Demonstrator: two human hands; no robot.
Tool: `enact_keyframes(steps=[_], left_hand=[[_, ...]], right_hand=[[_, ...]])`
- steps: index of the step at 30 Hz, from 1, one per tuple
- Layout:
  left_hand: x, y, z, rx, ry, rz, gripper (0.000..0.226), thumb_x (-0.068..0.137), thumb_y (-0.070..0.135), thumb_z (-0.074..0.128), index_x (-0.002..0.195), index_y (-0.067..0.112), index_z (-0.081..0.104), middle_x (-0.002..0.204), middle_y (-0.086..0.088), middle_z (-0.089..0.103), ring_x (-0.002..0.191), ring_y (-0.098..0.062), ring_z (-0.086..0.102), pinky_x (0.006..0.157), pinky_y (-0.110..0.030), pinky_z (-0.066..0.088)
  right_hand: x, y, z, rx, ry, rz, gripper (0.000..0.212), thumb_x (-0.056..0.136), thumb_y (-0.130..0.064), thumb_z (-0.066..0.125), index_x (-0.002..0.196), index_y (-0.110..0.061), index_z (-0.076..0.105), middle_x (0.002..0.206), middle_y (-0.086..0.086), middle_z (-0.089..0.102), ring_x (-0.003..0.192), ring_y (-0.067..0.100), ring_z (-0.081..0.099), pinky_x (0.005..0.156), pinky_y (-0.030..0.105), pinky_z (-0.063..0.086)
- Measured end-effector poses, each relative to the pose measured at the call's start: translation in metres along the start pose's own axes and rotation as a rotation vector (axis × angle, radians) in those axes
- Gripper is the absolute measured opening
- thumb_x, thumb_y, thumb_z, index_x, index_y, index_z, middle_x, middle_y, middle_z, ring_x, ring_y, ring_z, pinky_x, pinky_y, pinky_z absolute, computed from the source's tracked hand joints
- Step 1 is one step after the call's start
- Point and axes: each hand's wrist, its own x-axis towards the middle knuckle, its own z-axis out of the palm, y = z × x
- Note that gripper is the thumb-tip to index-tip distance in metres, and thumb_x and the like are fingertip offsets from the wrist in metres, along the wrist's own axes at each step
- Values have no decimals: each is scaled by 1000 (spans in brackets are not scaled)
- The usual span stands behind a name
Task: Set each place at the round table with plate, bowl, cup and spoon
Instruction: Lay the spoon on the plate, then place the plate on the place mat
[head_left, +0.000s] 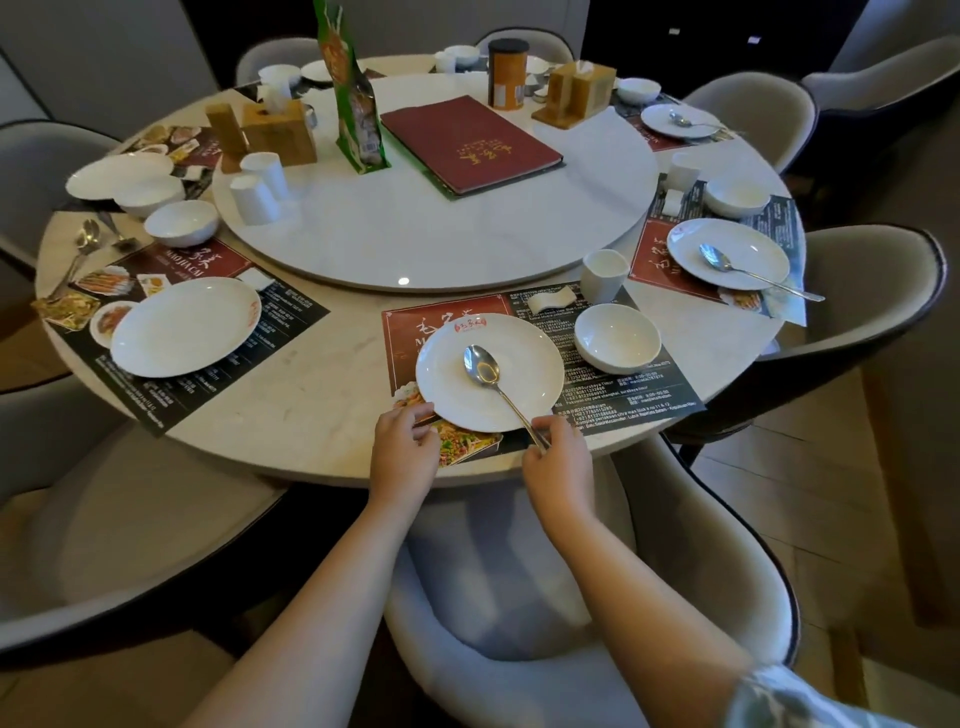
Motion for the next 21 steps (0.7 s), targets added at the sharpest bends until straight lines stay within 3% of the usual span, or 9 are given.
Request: enact_keyframes(steps=[3, 6, 10, 13, 16, 21], left_hand=[[-10, -5, -12, -1, 11, 2, 30, 97, 12, 49, 124, 18, 60, 132, -4, 46, 108, -15, 60, 69, -8, 42], [-17, -12, -29, -19, 41, -2, 28, 96, 13, 50, 121, 18, 63, 127, -4, 51, 104, -14, 61, 73, -14, 43], [-16, -20, -55, -78, 97, -41, 23, 94, 13, 51, 109, 22, 66, 115, -1, 63, 96, -13, 61, 81, -27, 48], [-12, -26, -76, -208, 113, -90, 24, 94, 9, 49, 103, 21, 67, 106, -3, 69, 92, -14, 65, 87, -36, 53], [-1, -37, -105, -274, 134, -112, 26, 95, 8, 46, 101, 20, 68, 99, -2, 70, 85, -13, 67, 84, -34, 53], [34, -66, -174, -278, 149, -136, 27, 97, 7, 44, 105, 17, 68, 97, 1, 69, 85, -11, 66, 80, -28, 53]], right_hand=[[-12, -1, 0, -229, 66, -16, 35, 91, -13, 52, 125, -21, 56, 128, 6, 45, 117, 24, 44, 97, 37, 43], [-29, -13, 6, -373, 135, -138, 33, 89, -15, 54, 120, -24, 58, 129, 7, 42, 122, 27, 36, 99, 37, 33], [-47, -39, 26, -248, 12, -211, 27, 90, -16, 56, 114, -25, 62, 123, 4, 44, 121, 23, 37, 100, 34, 35], [-57, -62, 51, -146, -97, -276, 25, 90, -14, 56, 112, -22, 64, 117, 4, 48, 116, 22, 43, 90, 29, 40], [-65, -87, 80, -57, -186, -345, 24, 88, -10, 56, 106, -23, 65, 117, 3, 53, 113, 19, 49, 93, 28, 42], [-71, -139, 141, 19, -316, -319, 30, 90, -4, 49, 103, -24, 66, 108, -2, 57, 99, 11, 56, 75, 15, 37]])
